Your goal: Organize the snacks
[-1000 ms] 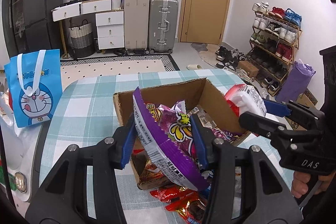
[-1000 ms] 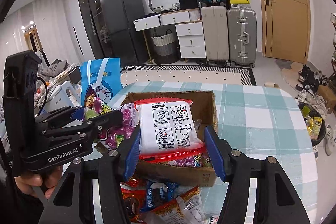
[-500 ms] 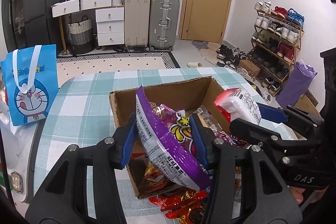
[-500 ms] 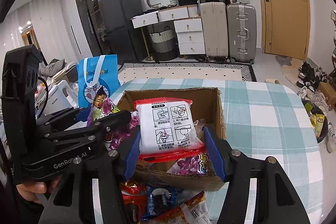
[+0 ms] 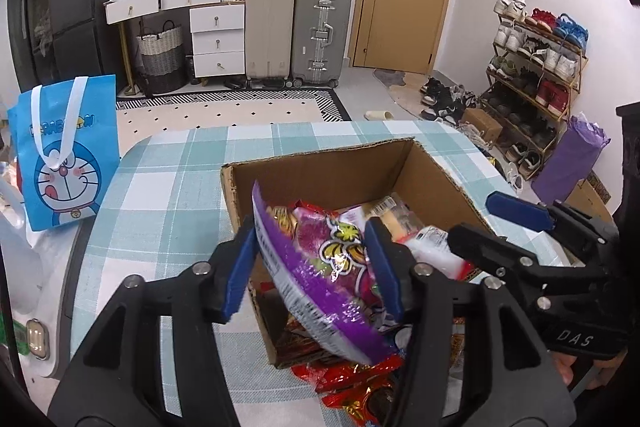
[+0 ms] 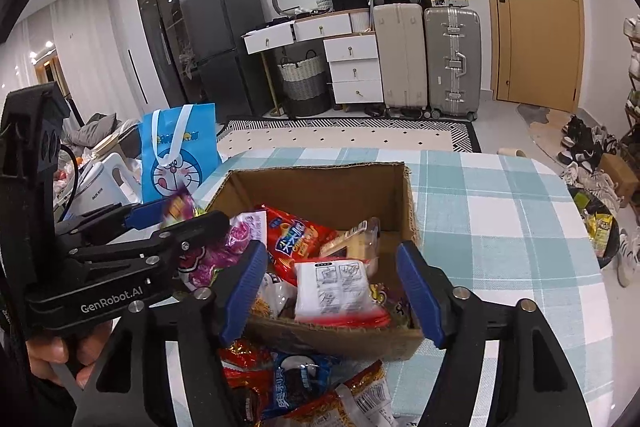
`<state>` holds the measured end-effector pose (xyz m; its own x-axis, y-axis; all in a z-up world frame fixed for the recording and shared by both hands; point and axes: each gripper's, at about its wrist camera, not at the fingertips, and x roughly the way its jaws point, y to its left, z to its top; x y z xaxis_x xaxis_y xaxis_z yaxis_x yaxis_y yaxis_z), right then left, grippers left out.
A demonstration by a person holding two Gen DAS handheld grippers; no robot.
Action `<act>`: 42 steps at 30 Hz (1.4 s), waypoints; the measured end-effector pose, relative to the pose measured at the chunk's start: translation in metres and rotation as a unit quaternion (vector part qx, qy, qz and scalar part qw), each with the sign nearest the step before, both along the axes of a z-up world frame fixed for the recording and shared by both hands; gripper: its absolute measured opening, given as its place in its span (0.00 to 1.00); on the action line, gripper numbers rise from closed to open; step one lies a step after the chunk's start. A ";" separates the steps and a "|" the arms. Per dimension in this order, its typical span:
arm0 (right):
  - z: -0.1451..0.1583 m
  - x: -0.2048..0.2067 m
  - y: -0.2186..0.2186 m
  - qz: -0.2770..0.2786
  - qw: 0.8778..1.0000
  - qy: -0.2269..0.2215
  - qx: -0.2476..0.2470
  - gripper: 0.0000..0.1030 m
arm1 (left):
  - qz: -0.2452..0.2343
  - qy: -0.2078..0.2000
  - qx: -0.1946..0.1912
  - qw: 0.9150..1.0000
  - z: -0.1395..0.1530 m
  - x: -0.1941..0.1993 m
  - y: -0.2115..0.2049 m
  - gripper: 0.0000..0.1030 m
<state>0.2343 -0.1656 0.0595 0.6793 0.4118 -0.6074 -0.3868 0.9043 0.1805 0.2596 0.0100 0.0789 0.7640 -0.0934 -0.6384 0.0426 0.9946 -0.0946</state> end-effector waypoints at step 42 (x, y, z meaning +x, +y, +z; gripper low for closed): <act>-0.039 -0.076 -0.056 -0.021 0.998 0.053 0.003 0.99 | 0.002 -0.008 0.046 0.999 -0.005 -0.127 -0.015 1.00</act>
